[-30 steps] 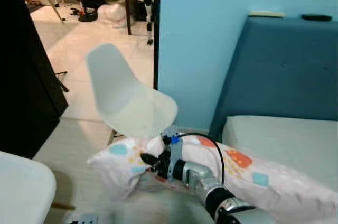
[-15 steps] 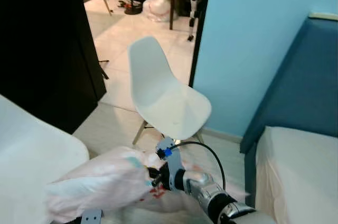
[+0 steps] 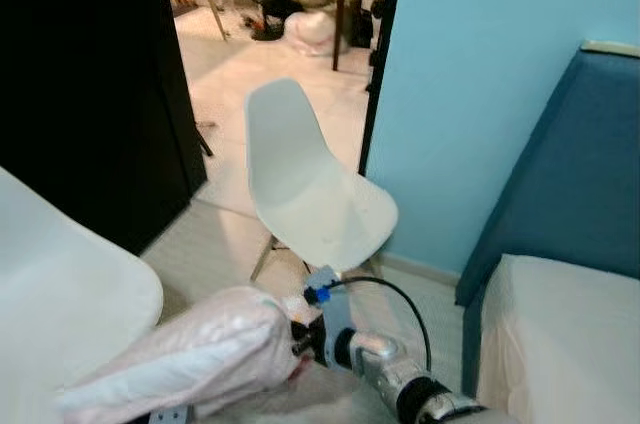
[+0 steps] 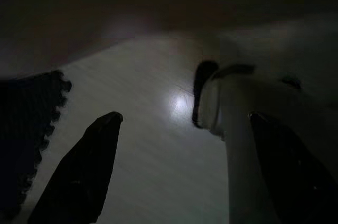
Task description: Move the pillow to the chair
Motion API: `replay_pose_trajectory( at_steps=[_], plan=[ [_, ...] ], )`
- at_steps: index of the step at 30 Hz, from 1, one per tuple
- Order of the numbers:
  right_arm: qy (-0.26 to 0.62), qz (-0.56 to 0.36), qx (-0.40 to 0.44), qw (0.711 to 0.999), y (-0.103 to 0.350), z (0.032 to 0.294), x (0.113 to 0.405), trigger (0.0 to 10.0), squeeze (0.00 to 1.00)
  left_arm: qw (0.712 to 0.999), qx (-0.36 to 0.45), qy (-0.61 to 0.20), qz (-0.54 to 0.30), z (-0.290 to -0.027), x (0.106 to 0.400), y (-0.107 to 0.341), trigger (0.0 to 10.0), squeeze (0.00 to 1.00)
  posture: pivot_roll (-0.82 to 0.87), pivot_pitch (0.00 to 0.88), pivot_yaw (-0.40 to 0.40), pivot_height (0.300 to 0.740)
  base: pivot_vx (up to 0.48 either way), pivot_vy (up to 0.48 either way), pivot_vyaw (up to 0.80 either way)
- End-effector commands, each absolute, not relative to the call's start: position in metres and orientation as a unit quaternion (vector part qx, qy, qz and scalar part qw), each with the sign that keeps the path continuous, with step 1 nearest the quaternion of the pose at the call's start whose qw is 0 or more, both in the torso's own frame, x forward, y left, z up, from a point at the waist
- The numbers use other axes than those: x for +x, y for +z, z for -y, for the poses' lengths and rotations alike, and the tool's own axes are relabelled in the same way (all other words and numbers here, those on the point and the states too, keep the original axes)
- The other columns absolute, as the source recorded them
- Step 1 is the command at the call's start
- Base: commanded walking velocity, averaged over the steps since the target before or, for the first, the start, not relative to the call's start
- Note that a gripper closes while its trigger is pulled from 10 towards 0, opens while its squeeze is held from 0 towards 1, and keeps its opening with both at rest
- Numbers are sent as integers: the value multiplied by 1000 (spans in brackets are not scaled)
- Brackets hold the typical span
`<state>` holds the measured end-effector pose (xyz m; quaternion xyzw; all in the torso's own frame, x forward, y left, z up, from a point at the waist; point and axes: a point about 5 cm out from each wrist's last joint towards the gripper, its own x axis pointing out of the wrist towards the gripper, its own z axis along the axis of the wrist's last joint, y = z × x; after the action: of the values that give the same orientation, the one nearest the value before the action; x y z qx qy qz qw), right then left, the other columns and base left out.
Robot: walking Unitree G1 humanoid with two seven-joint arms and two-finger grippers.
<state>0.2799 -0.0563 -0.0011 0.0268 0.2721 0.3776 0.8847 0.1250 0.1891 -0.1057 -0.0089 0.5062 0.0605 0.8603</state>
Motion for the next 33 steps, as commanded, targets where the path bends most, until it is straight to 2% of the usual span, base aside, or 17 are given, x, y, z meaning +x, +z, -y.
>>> replay_pose_trajectory(
  at_steps=[1,21,26,28,33],
  plan=[
    [379,-233,21,895,12,52,290,10000,0,852,-16,55,-521,-184,118,-109,10000,0,-46,30,-51,740,0,0,0],
    [348,-166,61,920,41,51,315,10000,0,856,-26,70,-512,-185,119,-108,10000,0,-49,39,-41,740,0,0,0],
    [339,-129,85,928,60,50,328,10000,0,877,-19,72,-474,-190,142,-99,10000,0,-43,42,-44,740,0,0,0],
    [334,-113,92,931,67,51,333,10000,0,892,-25,70,-446,-190,160,-92,10000,0,-33,42,-48,740,0,0,0],
    [320,-89,103,938,78,52,341,10000,0,905,-26,66,-420,-190,177,-84,10000,0,-25,37,-56,740,112,0,0]
  ],
)
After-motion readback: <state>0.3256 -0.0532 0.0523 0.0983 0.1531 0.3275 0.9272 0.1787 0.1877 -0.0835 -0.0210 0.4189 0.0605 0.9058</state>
